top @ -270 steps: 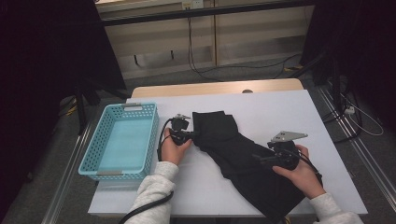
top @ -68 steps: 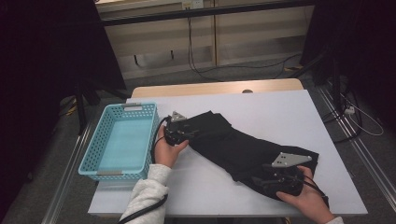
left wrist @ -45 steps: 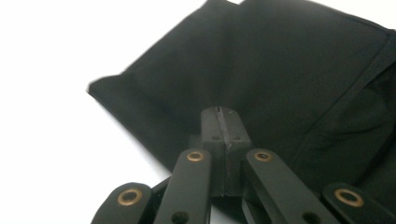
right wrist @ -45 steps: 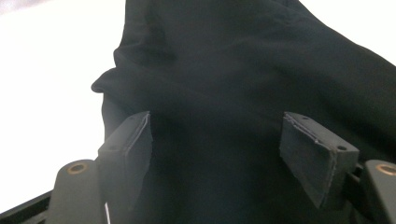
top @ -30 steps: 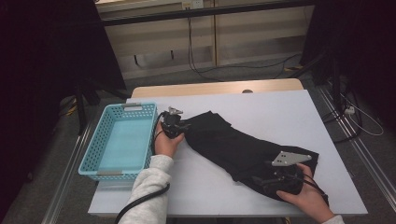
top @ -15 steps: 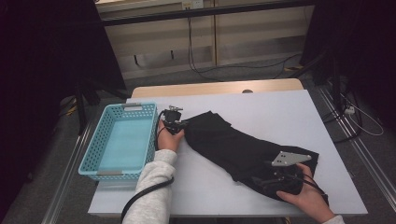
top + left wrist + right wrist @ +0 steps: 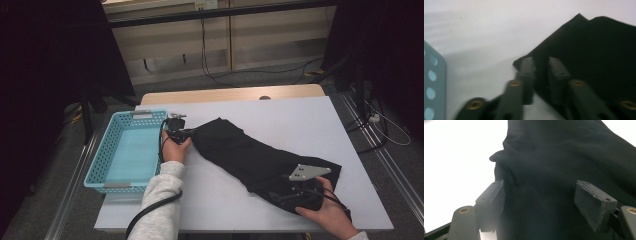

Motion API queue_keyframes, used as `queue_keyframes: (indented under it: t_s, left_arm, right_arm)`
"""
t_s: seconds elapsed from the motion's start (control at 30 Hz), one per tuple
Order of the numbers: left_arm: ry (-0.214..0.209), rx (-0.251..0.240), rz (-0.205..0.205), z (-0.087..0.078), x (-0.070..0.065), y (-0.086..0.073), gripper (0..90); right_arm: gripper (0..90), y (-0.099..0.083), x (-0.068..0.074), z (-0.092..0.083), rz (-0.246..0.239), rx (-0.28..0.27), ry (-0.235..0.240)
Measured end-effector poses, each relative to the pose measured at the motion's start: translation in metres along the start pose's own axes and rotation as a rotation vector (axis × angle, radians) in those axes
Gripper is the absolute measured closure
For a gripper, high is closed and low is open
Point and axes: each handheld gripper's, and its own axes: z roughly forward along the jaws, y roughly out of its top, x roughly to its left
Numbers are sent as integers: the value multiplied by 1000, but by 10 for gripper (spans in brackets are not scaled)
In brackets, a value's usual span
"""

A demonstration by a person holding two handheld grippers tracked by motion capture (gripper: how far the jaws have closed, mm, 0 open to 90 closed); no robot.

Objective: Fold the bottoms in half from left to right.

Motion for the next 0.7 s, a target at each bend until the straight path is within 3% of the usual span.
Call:
queue_keyframes:
  t_s: [0.03,0.07,0.1,0.17,0.27,0.33,0.5,0.57,0.7]
  left_arm:
    - [1,-1,-10,-2,0,0,599]
    - [-3,-8,-1,-3,-1,1,486]
    - [-11,-13,25,-4,-4,2,446]
    - [-31,-1,70,-7,-9,4,438]
    - [-77,-18,101,-3,-18,4,397]
    - [-88,-6,150,1,-23,3,355]
    - [-91,24,184,14,-30,-4,407]
    - [-87,10,179,16,-31,-5,420]
    - [-74,26,197,15,-33,-2,586]
  right_arm:
    - [249,0,0,0,1,-1,0]
    - [248,0,-1,-1,1,-4,-2]
    - [248,0,-1,-1,1,-4,-5]
    - [247,0,-1,0,0,-2,-6]
    - [247,0,-1,1,2,4,-5]
    - [247,0,0,1,-2,3,-4]
    - [246,-1,0,2,-1,9,1]
    - [245,-1,0,2,0,10,1]
    - [244,-1,0,2,-3,9,3]
